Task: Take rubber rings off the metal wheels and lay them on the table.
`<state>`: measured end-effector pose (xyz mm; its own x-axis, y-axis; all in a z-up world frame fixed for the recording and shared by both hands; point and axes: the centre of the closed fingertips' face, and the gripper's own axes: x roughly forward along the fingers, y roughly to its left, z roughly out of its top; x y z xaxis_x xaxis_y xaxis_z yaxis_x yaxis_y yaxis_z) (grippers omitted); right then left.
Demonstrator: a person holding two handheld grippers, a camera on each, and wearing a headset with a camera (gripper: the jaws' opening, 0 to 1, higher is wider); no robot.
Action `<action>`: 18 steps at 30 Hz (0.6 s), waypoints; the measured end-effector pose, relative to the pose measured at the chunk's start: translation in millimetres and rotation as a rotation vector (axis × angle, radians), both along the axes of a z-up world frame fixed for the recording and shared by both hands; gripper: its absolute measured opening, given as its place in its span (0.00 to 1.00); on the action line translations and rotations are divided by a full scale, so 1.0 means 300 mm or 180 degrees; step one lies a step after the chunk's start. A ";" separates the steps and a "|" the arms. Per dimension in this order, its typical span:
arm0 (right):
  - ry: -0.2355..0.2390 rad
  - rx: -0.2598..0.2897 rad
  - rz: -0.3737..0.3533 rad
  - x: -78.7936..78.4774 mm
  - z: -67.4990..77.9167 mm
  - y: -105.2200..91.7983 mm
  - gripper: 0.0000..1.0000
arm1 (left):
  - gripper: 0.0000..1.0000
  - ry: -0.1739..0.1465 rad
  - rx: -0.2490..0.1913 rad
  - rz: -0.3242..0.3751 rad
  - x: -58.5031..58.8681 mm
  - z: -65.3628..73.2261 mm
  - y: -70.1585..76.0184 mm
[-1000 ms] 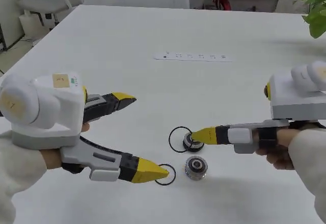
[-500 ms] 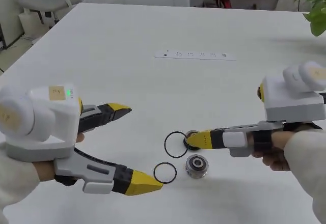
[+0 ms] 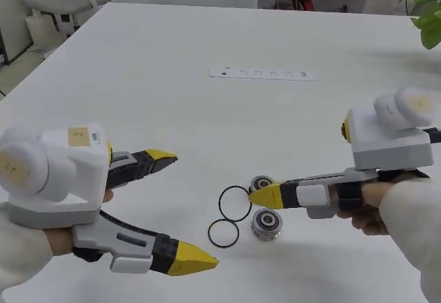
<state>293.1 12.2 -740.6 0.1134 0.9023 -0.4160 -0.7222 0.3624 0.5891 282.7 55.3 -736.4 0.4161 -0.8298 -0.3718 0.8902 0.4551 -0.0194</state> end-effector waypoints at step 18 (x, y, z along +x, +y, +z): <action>0.0021 -0.0119 0.0158 -0.037 -0.033 0.018 0.00 | 1.00 0.0047 0.0026 -0.0028 -0.009 -0.013 -0.001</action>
<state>282.0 17.6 -750.6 0.0660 0.8906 -0.4500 -0.7361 0.3479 0.5806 279.9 55.1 -740.3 0.4034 -0.8303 -0.3846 0.8938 0.4476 -0.0288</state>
